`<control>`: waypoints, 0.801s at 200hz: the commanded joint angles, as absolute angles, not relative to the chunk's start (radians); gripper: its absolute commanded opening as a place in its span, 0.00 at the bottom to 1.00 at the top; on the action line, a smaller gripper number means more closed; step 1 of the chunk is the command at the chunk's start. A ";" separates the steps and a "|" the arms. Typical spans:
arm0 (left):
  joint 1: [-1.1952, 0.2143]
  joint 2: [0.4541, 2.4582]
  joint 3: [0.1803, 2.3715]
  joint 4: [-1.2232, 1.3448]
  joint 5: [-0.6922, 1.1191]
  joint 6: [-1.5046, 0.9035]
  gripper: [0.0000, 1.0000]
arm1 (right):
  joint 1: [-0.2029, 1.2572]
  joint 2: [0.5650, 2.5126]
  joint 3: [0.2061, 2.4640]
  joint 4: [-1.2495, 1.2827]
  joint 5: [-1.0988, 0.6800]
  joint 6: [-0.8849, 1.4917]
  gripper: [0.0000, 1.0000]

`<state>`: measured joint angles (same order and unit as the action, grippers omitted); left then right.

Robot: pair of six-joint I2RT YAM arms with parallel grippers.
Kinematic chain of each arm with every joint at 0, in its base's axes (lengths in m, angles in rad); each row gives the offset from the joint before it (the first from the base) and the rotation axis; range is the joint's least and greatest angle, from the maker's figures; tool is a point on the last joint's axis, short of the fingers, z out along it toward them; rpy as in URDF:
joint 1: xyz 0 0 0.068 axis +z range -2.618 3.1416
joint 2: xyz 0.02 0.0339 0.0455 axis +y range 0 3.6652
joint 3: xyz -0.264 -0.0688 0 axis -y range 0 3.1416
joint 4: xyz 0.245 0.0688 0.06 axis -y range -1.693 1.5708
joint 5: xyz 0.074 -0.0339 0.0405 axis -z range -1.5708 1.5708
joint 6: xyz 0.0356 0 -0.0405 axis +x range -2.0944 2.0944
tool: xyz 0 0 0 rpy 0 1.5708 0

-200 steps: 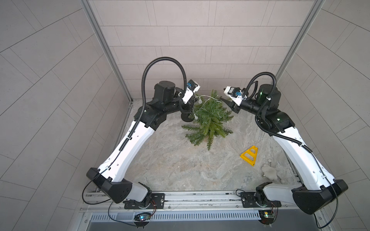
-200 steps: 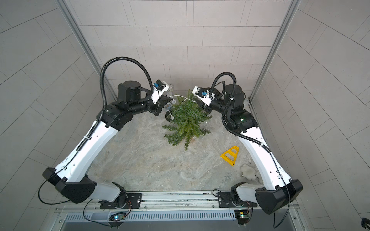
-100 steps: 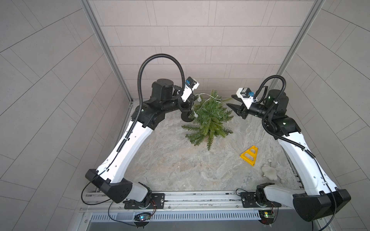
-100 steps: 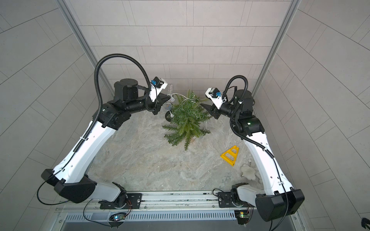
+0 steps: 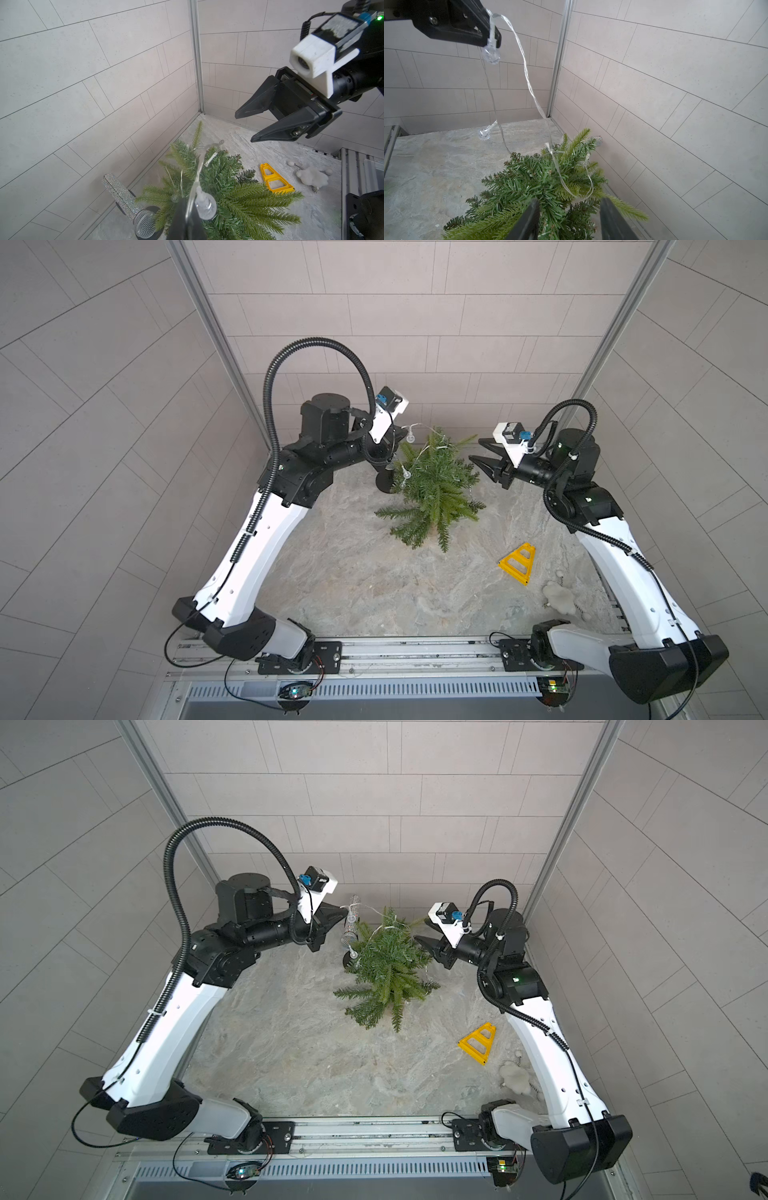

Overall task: Remove string lights from the small christmas tree
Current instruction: Remove the light string from the Christmas tree.

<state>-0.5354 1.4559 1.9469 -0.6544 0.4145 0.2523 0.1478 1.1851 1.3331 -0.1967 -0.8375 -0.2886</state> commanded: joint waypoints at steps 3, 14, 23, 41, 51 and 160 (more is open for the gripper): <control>-0.538 1.457 1.973 -0.660 0.419 0.244 0.00 | 0.157 1.204 1.358 -0.212 -0.903 -0.330 0.47; -0.538 1.456 1.970 -0.660 0.419 0.244 0.00 | 0.165 1.217 1.373 -0.248 -0.906 -0.384 0.46; -0.538 1.456 1.970 -0.660 0.419 0.244 0.00 | 0.173 1.229 1.381 -0.249 -0.885 -0.396 0.46; -0.537 1.456 1.968 -0.661 0.420 0.242 0.00 | 0.175 1.268 1.417 -0.265 -0.868 -0.417 0.43; -0.538 1.457 1.967 -0.660 0.421 0.240 0.00 | 0.175 1.292 1.434 -0.276 -0.853 -0.435 0.42; -0.538 1.457 1.948 -0.662 0.438 0.241 0.00 | 0.138 1.416 1.487 -0.327 -0.959 -0.525 0.29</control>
<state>-0.5354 1.4612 1.9465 -0.6640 0.4255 0.2504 0.1364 1.4117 1.4719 -0.3115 -0.8822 -0.4957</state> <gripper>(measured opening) 0.042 0.294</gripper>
